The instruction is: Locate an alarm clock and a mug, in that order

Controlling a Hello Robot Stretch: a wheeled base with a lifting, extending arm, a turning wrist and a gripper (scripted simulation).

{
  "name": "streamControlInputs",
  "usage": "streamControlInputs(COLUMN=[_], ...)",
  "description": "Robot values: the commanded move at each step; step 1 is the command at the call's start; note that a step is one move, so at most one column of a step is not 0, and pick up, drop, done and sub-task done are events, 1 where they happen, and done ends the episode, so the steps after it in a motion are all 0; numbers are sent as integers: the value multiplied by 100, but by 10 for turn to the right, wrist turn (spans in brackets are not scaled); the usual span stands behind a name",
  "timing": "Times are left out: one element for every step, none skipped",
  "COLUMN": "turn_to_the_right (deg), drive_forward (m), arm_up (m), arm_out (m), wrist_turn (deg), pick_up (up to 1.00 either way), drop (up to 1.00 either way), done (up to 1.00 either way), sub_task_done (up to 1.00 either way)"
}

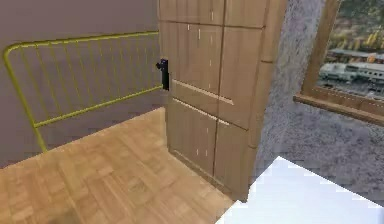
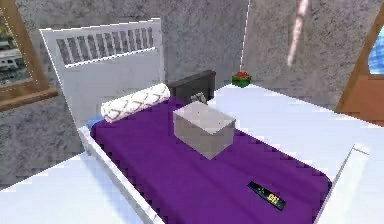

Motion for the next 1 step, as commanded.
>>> streamControlInputs(turn_to_the_right=[-450], drive_forward=[0], arm_up=[0], arm_out=[0], wrist_turn=[0], pick_up=[0], drop=[0], done=[0], sub_task_done=[0])
